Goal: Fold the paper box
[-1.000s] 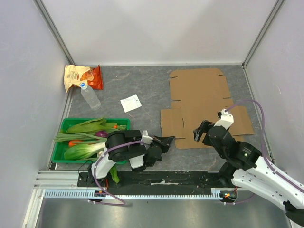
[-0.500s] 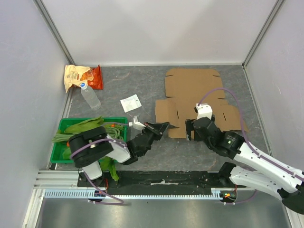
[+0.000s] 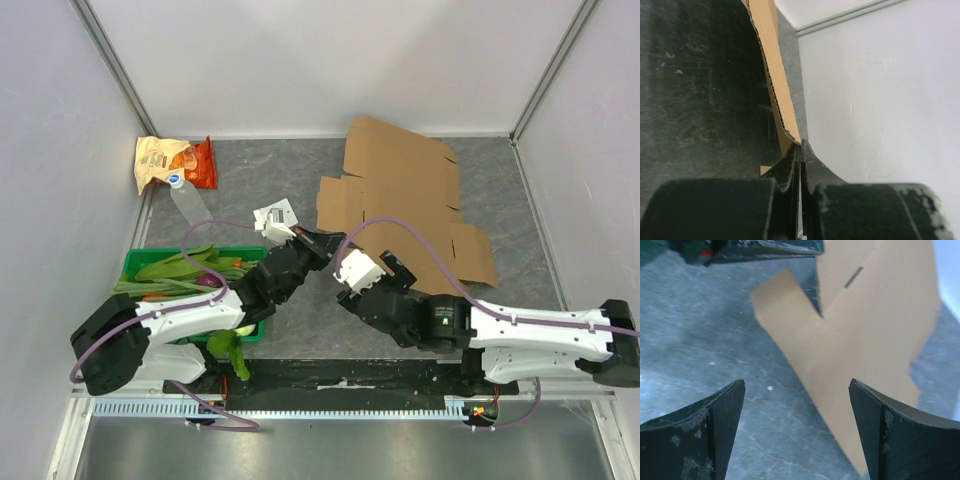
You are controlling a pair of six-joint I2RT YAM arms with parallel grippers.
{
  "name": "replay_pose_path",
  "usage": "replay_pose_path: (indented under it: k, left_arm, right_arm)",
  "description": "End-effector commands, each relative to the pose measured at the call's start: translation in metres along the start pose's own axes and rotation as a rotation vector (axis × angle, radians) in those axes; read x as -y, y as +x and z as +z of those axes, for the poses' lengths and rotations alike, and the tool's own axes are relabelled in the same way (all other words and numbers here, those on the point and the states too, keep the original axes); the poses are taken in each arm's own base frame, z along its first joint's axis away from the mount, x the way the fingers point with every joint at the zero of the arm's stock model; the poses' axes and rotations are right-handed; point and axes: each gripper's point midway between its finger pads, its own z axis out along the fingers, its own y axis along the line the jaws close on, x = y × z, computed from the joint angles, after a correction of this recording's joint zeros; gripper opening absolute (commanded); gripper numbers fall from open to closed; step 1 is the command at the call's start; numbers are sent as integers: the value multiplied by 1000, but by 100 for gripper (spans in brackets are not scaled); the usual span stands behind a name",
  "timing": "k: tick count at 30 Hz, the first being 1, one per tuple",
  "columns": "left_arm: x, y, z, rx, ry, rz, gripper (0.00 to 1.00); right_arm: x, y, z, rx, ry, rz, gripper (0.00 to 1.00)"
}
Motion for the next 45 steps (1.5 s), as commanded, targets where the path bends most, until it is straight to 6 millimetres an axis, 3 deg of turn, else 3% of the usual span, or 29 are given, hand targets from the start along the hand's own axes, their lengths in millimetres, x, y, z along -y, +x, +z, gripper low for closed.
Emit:
replay_pose_path:
  k: [1, 3, 11, 14, 17, 20, 21, 25, 29, 31, 32, 33, 35, 36, 38, 39, 42, 43, 44, 45]
  left_arm:
    - [3, -13, -3, -36, -23, 88, 2]
    - [12, -18, -5, -45, -2, 78, 2]
    - [42, -29, -8, -61, 48, 63, 2]
    - [50, -33, -10, -62, 61, 65, 2]
    - [55, -35, -12, -65, 72, 62, 2]
    - [58, -35, -16, -70, 79, 59, 2]
    - [58, -37, -17, -67, 82, 56, 2]
    - [65, -42, -22, -60, 95, 59, 2]
    - [83, -57, -31, -30, 126, 163, 6]
    - [94, -71, -41, 7, 148, 274, 21]
    - [100, -78, -46, 22, 162, 306, 37]
    - [106, -83, -53, 37, 190, 385, 45]
    - [125, -99, -73, 79, 262, 454, 58]
    - [132, -100, -81, 78, 305, 544, 60]
    - [153, -110, -99, 95, 379, 625, 63]
    - [155, -103, -106, 56, 419, 721, 63]
    - [180, -105, -127, 38, 532, 867, 62]
    - [178, -106, -130, 25, 519, 898, 61]
    - [188, -109, -135, 38, 551, 949, 61]
    - [193, -112, -142, 49, 576, 976, 60]
  right_arm:
    - [34, -8, 0, 4, 239, -168, 92]
    - [47, -7, 0, 10, 344, -207, 90]
    - [30, -5, 11, 58, 326, -274, 87]
    - [35, -5, 11, 54, 375, -311, 87]
    - [52, -10, 3, 53, 517, -312, 85]
    - [59, -13, -1, 75, 593, -278, 76]
    - [63, -15, -3, 60, 606, -344, 69]
    - [75, -19, -12, 105, 658, -245, 48]
    - [83, -47, -19, 161, 618, -211, 28]
    - [91, -62, -22, 183, 589, -160, 12]
    - [101, -71, -28, 207, 563, -116, 4]
    - [105, -82, -21, 241, 493, -86, 0]
    - [127, -101, -35, 275, 456, -22, 0]
    - [133, -106, -32, 287, 416, -26, 0]
    - [152, -120, -48, 288, 397, -15, 0]
    - [161, -123, -51, 289, 395, -12, 0]
    - [168, -157, -76, 359, 282, -14, 0]
    - [159, -161, -80, 370, 204, -35, 0]
    - [155, -169, -87, 402, 152, -27, 0]
    - [158, -187, -105, 463, 102, 21, 0]
